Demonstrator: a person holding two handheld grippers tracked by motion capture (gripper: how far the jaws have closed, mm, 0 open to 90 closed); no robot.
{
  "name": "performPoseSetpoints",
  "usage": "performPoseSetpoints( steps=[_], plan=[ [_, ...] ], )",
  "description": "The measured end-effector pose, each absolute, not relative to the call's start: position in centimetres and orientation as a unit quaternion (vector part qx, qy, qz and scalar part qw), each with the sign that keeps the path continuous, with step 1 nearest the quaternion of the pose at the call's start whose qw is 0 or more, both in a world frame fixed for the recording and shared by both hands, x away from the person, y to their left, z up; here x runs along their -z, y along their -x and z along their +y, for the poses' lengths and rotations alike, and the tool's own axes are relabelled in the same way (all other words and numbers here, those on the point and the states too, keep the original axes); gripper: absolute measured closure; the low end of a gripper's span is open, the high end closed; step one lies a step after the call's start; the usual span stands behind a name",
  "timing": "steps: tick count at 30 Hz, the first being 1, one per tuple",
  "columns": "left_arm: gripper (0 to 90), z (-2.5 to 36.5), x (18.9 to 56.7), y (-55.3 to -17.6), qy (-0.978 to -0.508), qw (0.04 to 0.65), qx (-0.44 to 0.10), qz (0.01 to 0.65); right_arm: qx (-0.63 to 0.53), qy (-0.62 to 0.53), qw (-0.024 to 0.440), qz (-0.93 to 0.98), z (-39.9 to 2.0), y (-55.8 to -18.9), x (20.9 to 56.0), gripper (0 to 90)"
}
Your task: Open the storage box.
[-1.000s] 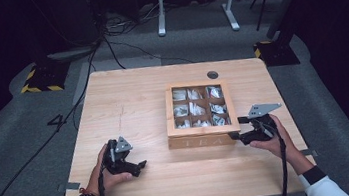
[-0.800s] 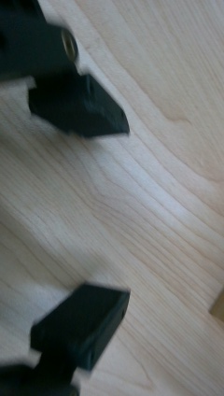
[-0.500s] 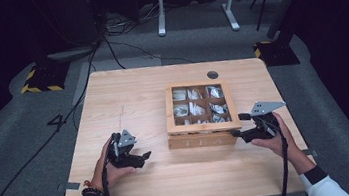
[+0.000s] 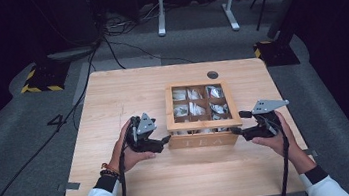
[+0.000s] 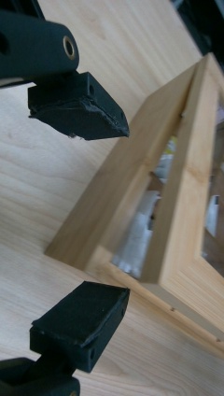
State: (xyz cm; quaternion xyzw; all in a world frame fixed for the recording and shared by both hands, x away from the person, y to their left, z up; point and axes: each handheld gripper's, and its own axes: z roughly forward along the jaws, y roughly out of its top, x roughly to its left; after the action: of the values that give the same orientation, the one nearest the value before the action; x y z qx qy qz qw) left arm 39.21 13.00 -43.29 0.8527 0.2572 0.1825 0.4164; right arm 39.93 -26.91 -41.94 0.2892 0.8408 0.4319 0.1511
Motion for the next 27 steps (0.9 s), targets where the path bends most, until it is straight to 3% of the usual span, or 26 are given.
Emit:
performPoseSetpoints(
  steps=[27],
  plan=[
    [23.1,9.8,40.5,-40.6,-0.842,0.438,-0.240,0.206,-0.466,-0.292,0.160,0.820,-27.5,-40.0,39.9,30.6]
  ],
)
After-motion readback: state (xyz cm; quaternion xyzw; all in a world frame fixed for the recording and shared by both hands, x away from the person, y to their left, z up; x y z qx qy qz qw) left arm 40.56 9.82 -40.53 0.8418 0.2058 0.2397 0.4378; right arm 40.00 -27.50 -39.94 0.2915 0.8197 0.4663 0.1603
